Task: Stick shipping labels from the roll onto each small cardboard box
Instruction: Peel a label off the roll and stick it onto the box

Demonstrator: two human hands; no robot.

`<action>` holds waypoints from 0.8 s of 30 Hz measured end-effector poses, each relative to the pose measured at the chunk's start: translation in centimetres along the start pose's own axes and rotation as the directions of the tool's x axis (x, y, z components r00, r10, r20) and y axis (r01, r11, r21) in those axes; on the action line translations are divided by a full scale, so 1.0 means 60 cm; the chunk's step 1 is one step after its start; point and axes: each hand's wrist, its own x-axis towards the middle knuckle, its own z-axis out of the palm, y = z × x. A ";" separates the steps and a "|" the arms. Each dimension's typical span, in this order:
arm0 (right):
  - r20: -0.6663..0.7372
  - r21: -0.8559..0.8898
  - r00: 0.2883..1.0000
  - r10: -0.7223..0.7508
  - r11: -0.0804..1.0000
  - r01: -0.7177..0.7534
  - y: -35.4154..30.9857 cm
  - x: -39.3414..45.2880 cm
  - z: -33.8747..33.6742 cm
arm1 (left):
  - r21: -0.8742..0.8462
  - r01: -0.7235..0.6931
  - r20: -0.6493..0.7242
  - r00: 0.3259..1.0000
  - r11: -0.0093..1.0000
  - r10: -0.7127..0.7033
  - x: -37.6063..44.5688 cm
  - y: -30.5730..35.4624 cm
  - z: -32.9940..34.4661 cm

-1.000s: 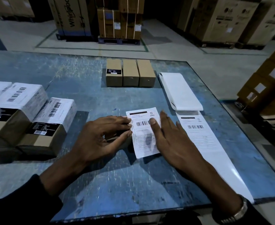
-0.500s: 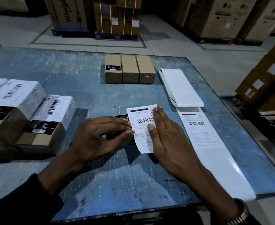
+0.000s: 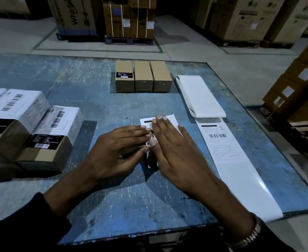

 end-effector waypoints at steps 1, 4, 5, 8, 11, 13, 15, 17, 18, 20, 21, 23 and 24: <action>-0.008 0.000 1.000 0.029 1.000 -0.029 0.006 -0.001 0.003 | -0.012 0.013 -0.003 1.000 1.000 -0.013 0.000 0.002 0.000; 0.005 0.048 0.986 0.164 0.985 -0.164 0.034 -0.010 -0.003 | -0.038 0.052 -0.023 0.998 0.998 -0.053 0.002 0.007 -0.002; 0.021 0.047 0.978 0.208 0.977 -0.209 0.041 -0.014 -0.009 | -0.052 0.065 -0.026 0.997 0.997 -0.067 0.003 0.008 -0.003; 0.011 -0.015 0.958 0.286 0.958 -0.286 0.037 -0.012 -0.025 | -0.073 0.076 -0.032 0.996 0.994 -0.079 0.006 0.007 -0.005; -0.012 0.036 0.981 0.193 0.981 -0.193 -0.009 -0.002 -0.025 | -0.053 0.060 -0.034 0.997 0.997 -0.062 0.008 0.008 -0.007; 0.008 0.027 0.996 0.089 0.996 -0.089 -0.032 0.000 -0.005 | -0.058 0.045 -0.053 0.997 0.997 -0.048 0.007 0.008 -0.008; 0.003 -0.008 0.998 0.069 0.998 -0.069 -0.025 -0.001 0.005 | -0.055 0.044 -0.062 0.997 0.998 -0.047 0.005 0.005 -0.008; 0.001 0.016 0.993 0.118 0.993 -0.118 0.004 -0.002 -0.001 | -0.058 0.050 -0.058 0.997 0.997 -0.053 0.003 0.000 -0.007; 0.016 0.053 0.989 0.147 0.988 -0.147 0.019 -0.005 -0.010 | -0.056 0.046 -0.052 0.997 0.997 -0.049 0.003 -0.001 -0.007; 0.106 0.259 0.971 0.213 0.937 -0.233 0.045 -0.011 -0.027 | -0.045 0.040 -0.046 0.998 0.998 -0.042 0.004 -0.002 -0.009; 0.167 0.412 0.955 0.246 0.862 -0.294 0.052 -0.010 -0.031 | -0.052 0.056 -0.041 0.997 0.997 -0.058 0.005 -0.002 -0.011; 0.261 0.630 0.915 0.309 0.663 -0.404 0.054 -0.007 -0.032 | -0.123 0.130 -0.005 0.991 0.984 -0.132 0.007 -0.006 -0.015; 0.281 0.701 0.898 0.339 0.566 -0.433 0.056 -0.003 -0.031 | -0.161 0.153 0.013 0.988 0.975 -0.153 0.008 -0.009 -0.017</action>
